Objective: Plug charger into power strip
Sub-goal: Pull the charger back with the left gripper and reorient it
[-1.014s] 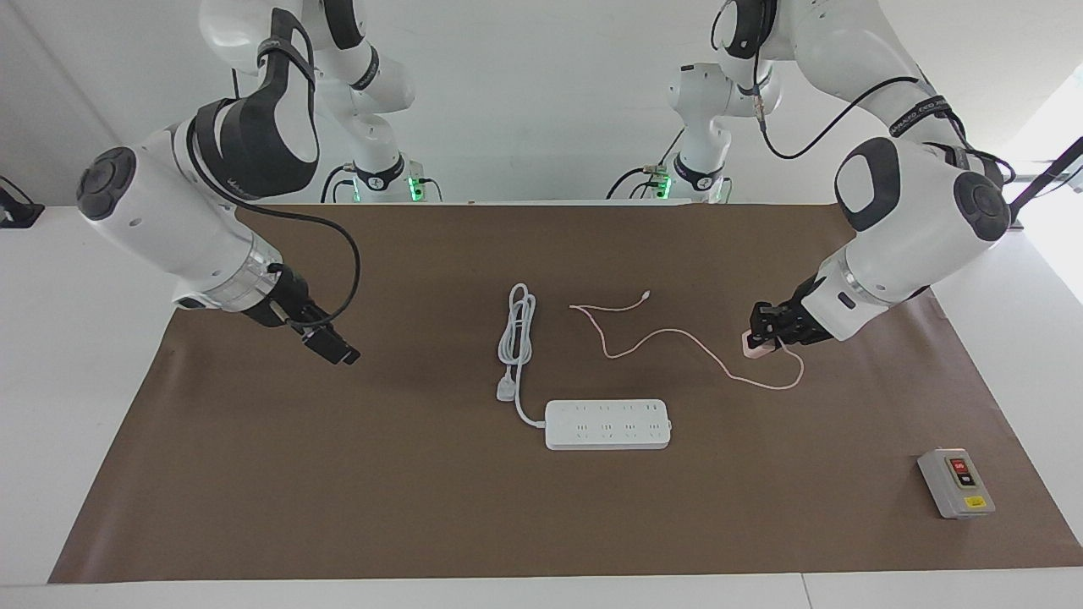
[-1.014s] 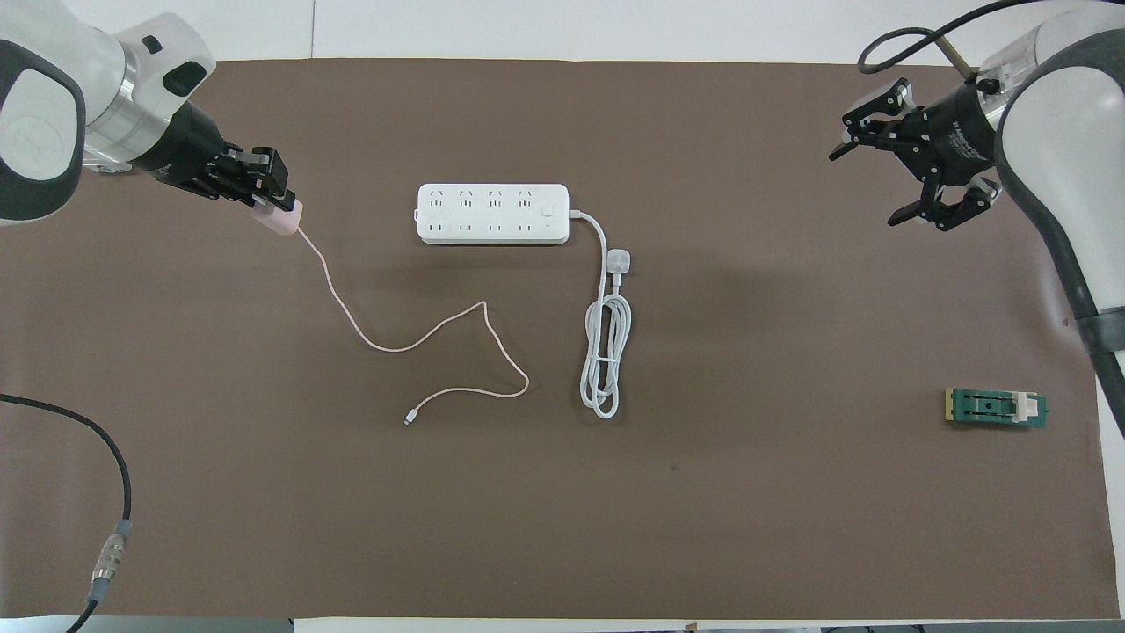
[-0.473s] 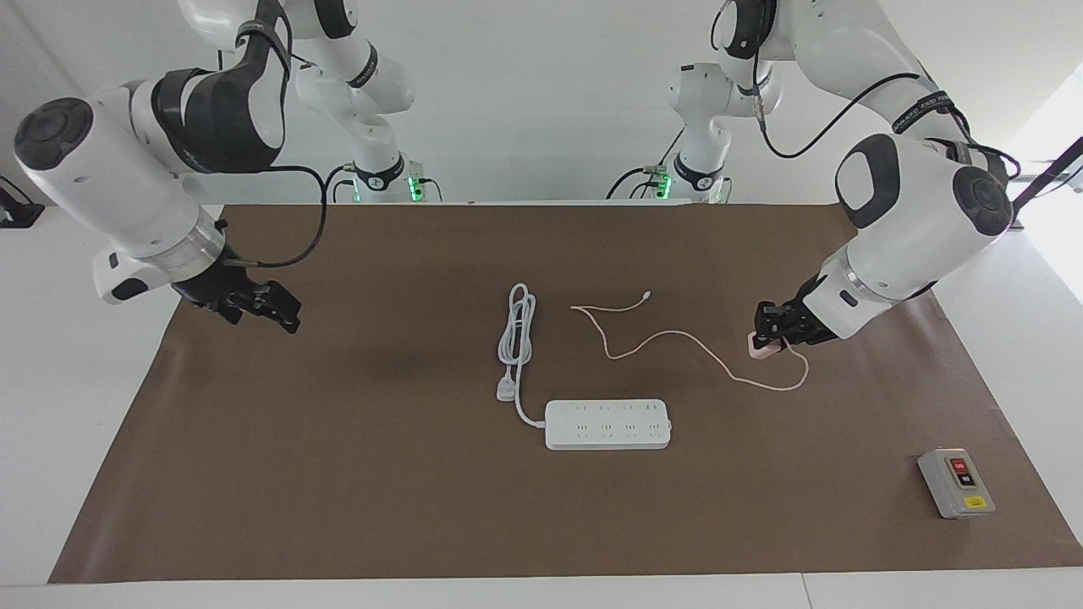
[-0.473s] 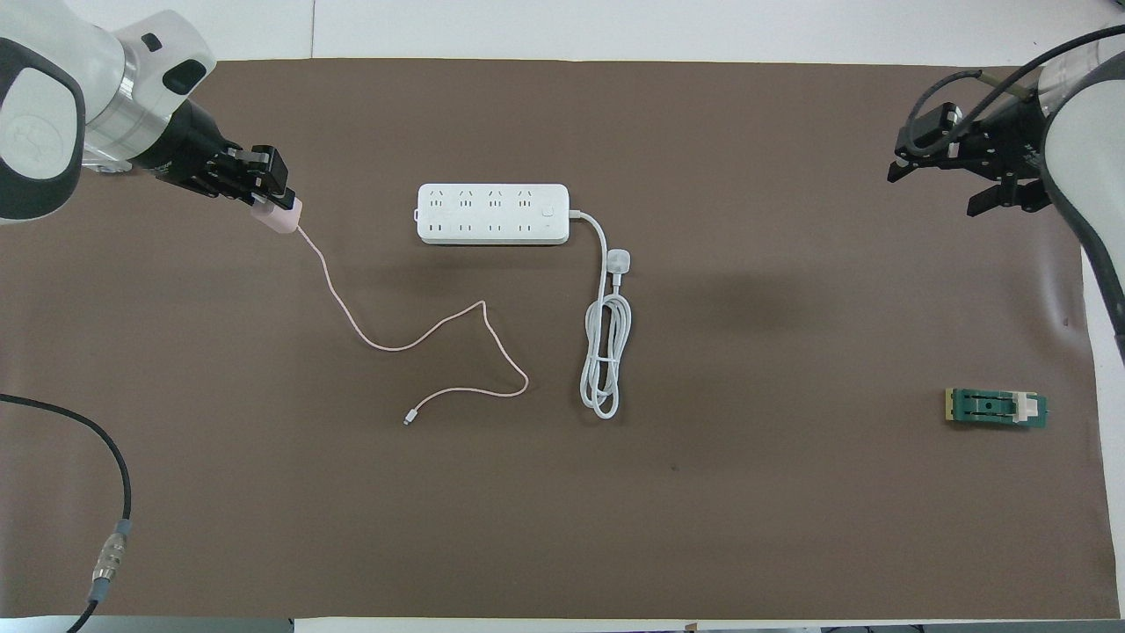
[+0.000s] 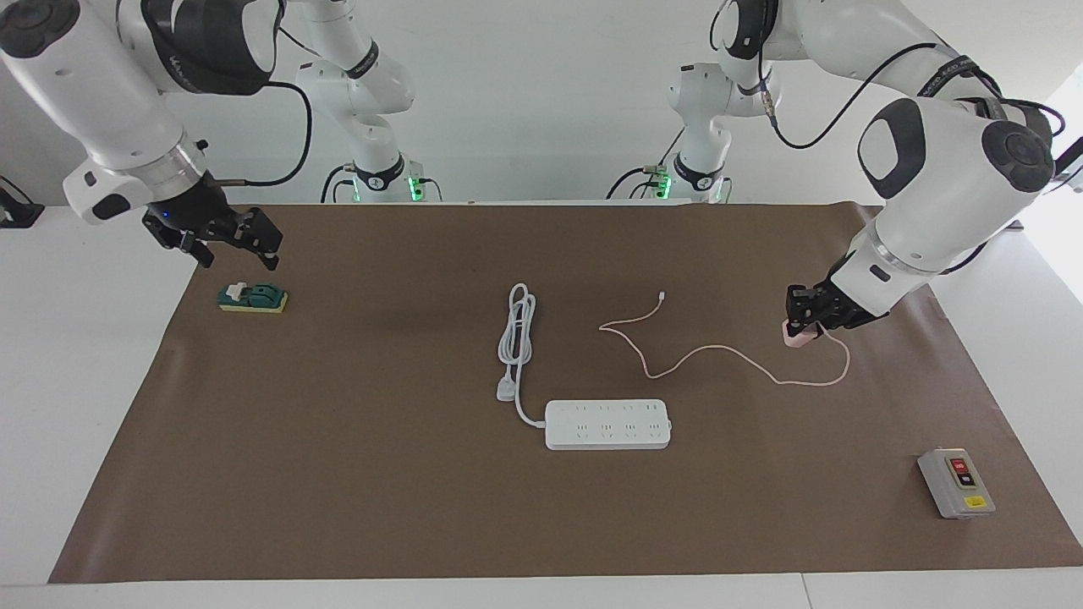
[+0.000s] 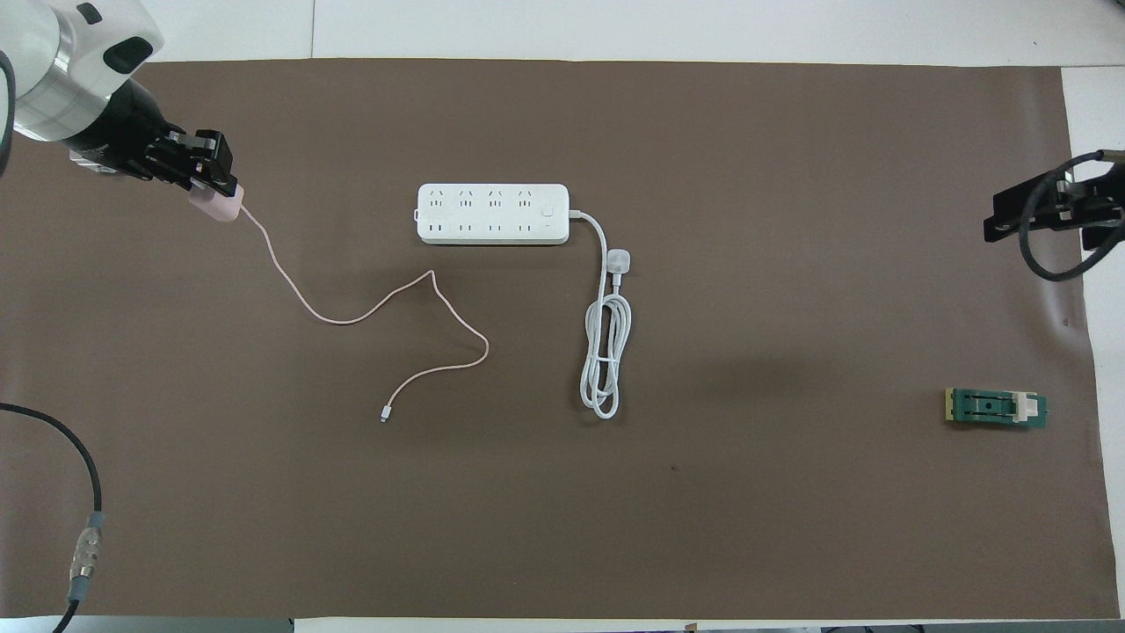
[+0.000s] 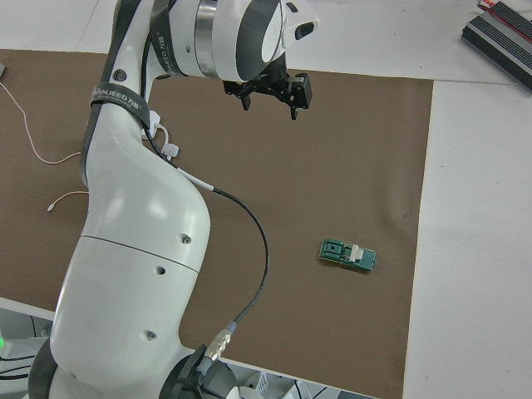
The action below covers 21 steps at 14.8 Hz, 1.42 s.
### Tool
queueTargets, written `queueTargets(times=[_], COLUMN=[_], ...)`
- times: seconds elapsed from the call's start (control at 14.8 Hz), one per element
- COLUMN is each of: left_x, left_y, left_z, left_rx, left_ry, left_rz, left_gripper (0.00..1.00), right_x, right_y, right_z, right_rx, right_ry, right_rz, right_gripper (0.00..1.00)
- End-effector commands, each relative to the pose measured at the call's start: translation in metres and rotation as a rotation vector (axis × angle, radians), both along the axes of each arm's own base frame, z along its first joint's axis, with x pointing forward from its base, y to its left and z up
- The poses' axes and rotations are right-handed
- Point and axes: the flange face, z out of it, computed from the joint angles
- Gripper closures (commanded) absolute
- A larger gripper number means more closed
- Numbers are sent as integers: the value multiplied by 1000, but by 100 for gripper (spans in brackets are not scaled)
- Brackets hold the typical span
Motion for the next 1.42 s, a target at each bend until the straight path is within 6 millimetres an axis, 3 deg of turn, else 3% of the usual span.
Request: queueTargets(times=[0.0, 0.14, 0.34, 0.41, 0.61, 0.74, 0.81, 1.01, 1.22, 1.35], left_x=[-10, -17, -23, -27, -28, -27, -27, -24, -11, -8], left_y=[6, 3, 7, 9, 6, 7, 6, 9, -2, -24], left_z=[14, 22, 37, 54, 48, 48, 48, 49, 37, 31], left_rx=[22, 26, 69, 69, 80, 88, 97, 101, 110, 112], left_ry=[35, 46, 23, -17, 4, 1, 2, -15, -38, -54], left_rz=[5, 19, 40, 47, 40, 29, 41, 136, 304, 353], left_gripper=[100, 100, 100, 100, 100, 100, 100, 100, 100, 100], right_x=[-41, -52, -52, -51, -46, -38, -33, -28, -29, -29], right_y=[-2, 0, -2, -2, -7, -8, -7, -9, -13, -13], right_z=[-2, 4, 5, 6, 11, 5, -3, 2, 3, 3], right_rx=[-52, -60, -57, -54, -46, -44, -40, -39, -39, -39], right_ry=[8, 4, 7, 4, -11, 3, 16, 19, 16, 16], right_rz=[53, 52, 43, 37, 32, 32, 35, 30, 27, 27], right_gripper=[0, 0, 0, 0, 0, 0, 0, 0, 0, 0])
